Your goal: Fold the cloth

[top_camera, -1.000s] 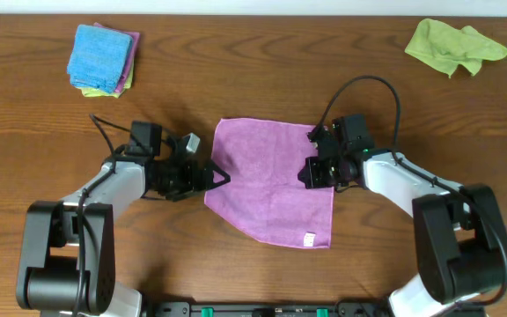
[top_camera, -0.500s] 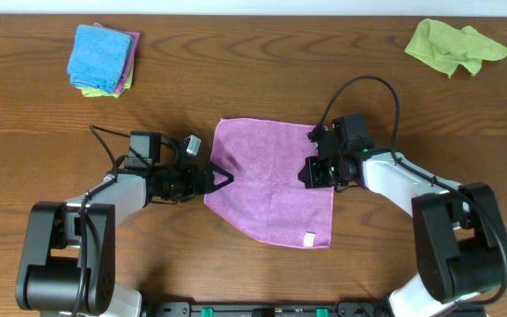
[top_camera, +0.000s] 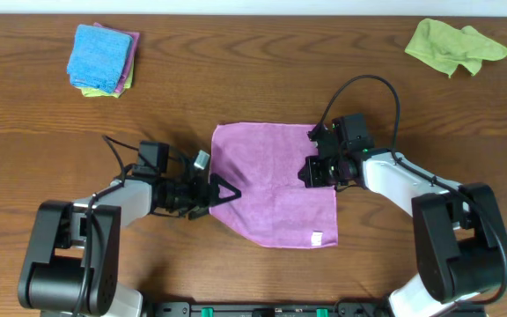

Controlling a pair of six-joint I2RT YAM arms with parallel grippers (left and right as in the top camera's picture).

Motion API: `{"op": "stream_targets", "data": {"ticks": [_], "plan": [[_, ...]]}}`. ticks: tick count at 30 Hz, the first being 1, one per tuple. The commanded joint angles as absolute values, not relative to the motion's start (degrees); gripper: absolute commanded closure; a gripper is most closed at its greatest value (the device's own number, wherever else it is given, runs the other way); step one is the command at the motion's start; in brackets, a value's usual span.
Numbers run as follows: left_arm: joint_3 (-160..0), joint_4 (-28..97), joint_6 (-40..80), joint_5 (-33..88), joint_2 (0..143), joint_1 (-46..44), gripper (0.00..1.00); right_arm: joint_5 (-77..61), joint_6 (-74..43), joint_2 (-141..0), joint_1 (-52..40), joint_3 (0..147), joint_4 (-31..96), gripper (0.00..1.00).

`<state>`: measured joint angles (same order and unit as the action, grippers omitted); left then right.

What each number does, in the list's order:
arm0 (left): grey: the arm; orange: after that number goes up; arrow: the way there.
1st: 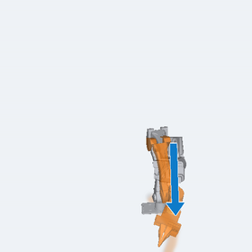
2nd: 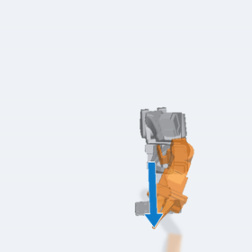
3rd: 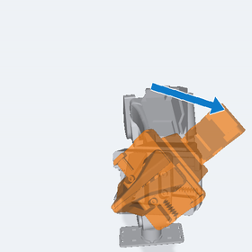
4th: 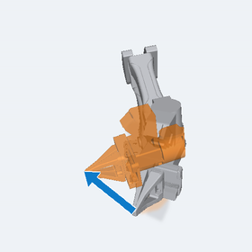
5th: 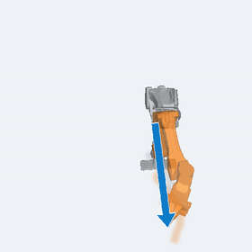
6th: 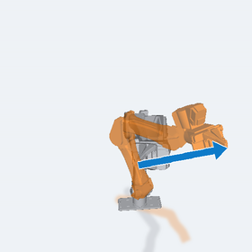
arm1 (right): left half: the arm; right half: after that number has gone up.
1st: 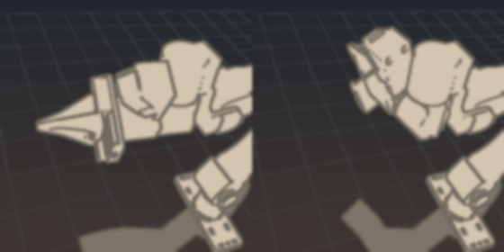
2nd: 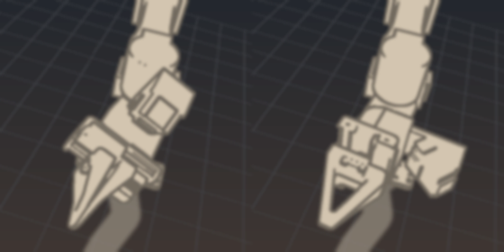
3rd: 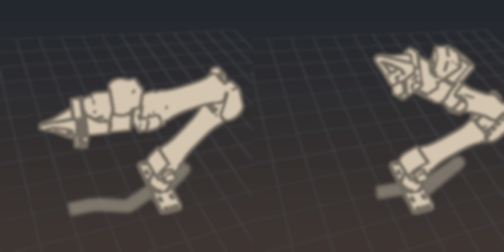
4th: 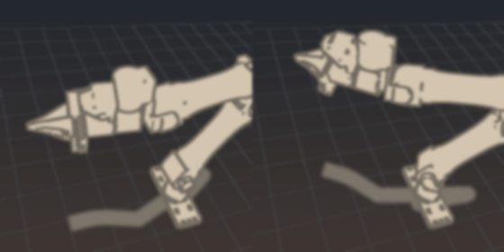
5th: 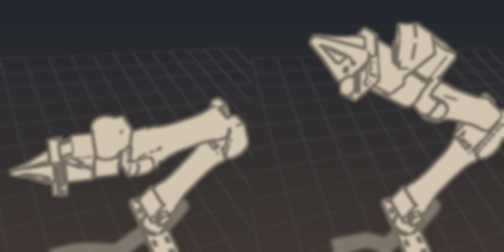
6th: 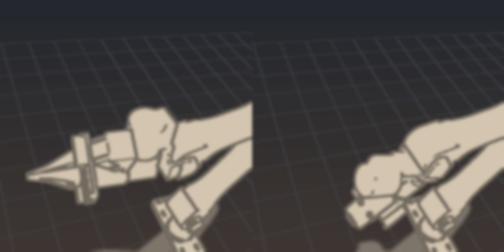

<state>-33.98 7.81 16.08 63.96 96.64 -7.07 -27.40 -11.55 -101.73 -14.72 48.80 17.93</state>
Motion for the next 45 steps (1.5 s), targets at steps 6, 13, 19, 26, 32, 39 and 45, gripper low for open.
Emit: {"op": "stream_targets", "data": {"ticks": [6,13,19,26,32,39,45], "plan": [[-33.3,15.4,12.5,68.2,97.1,-7.2,0.05,-25.5,-12.2,-102.3,-15.1,49.4,17.7,0.99],[-33.3,19.7,11.7,72.9,96.9,-7.2,0.05,-23.7,-12.1,-102.3,-15.1,49.3,17.6,0.99],[-33.3,22.0,11.0,76.5,96.9,-7.2,0.04,-23.7,-11.9,-102.3,-15.1,49.3,17.5,0.99],[-33.3,32.9,1.9,72.8,96.9,-7.2,0.04,-23.7,-11.9,-102.3,-15.1,49.3,17.3,0.99],[-33.3,35.3,0.6,67.1,96.9,-8.5,0.05,-23.7,-11.9,-102.3,-15.1,49.4,17.3,0.99],[-33.3,35.9,0.6,65.5,96.9,-12.8,0.05,-23.8,-11.9,-102.3,-15.1,49.4,17.3,0.99],[-33.3,36.9,0.8,59.8,96.9,-14.8,0.05,-23.8,-11.9,-102.3,-15.1,49.4,17.7,0.99]]}}
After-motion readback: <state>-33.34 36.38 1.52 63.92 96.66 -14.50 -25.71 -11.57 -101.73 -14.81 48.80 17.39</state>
